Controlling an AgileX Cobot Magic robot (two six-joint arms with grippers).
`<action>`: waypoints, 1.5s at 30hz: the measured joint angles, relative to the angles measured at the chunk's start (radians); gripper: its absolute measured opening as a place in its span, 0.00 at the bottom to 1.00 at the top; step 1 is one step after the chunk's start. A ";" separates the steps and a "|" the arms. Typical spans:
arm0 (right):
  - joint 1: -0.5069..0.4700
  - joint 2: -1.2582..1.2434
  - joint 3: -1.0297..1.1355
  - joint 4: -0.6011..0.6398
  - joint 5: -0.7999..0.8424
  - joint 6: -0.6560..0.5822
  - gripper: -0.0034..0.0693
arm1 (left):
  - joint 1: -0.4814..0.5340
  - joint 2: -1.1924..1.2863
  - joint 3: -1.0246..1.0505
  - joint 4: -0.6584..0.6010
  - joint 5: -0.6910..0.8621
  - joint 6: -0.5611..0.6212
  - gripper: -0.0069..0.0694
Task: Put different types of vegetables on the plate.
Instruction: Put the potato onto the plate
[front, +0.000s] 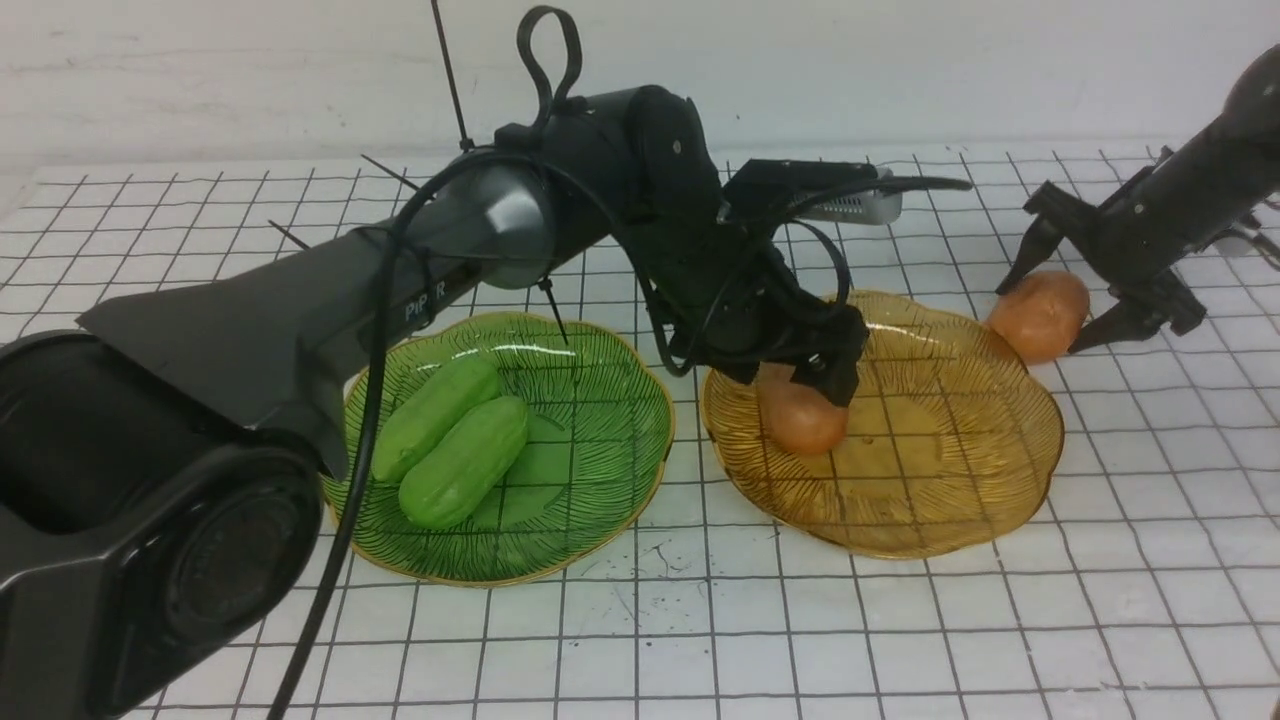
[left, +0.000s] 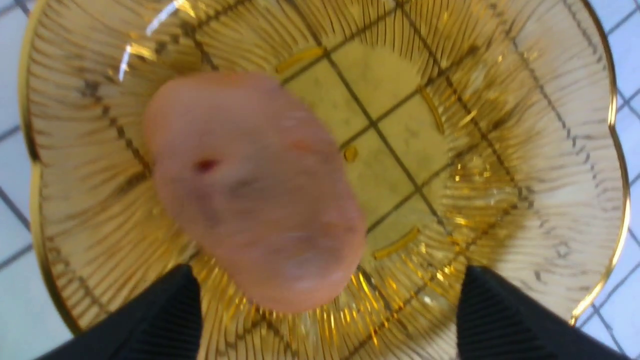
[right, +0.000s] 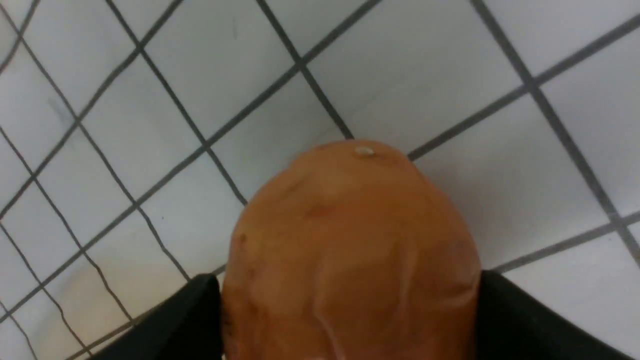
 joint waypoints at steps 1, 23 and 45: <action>0.000 0.000 0.000 -0.003 0.001 -0.005 0.79 | 0.000 0.000 0.000 0.000 0.017 0.000 0.82; 0.113 -0.444 0.082 -0.116 0.017 -0.257 0.79 | 0.053 -0.360 -0.002 0.191 0.282 0.007 0.08; 0.289 -0.353 0.389 -0.172 0.011 -0.327 0.99 | 0.166 -0.766 0.311 0.288 0.304 0.007 0.08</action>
